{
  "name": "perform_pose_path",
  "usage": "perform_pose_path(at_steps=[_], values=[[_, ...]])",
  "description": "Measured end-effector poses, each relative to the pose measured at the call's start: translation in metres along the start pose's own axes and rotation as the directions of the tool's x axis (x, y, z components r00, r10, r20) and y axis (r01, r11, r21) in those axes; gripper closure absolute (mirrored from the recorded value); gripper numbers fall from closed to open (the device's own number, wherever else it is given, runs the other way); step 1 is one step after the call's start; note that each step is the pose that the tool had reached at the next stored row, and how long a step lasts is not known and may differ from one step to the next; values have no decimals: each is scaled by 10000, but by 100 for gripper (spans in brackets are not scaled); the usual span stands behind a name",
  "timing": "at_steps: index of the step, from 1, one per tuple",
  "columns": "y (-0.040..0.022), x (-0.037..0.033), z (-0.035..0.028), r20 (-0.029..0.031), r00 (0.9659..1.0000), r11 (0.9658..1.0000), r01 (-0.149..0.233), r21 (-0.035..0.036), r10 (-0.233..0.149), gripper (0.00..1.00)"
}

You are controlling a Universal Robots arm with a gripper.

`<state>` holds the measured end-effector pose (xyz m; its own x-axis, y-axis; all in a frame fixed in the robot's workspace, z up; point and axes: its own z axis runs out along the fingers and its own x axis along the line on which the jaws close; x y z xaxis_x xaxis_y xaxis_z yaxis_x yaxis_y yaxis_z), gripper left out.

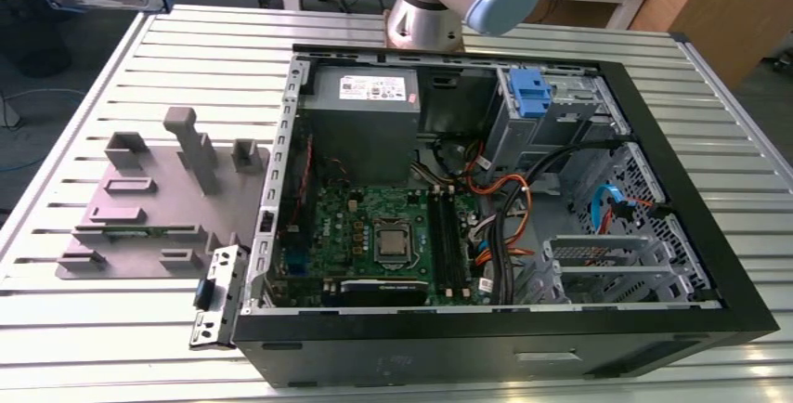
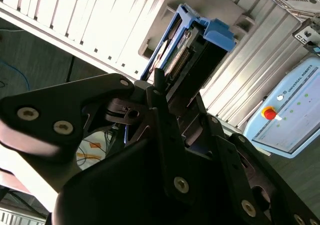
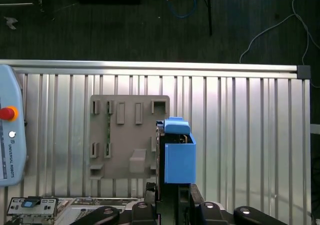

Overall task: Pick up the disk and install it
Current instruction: 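Pick up the disk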

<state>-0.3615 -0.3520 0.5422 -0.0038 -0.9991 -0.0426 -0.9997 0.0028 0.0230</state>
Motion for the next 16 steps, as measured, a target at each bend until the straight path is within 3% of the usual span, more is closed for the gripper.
perform_pose_path(at_steps=[5,16], values=[[-113,0,11,0,10000,10000,-1,0,1,65],[-457,1,63,0,10000,10000,-1,0,1,65]])
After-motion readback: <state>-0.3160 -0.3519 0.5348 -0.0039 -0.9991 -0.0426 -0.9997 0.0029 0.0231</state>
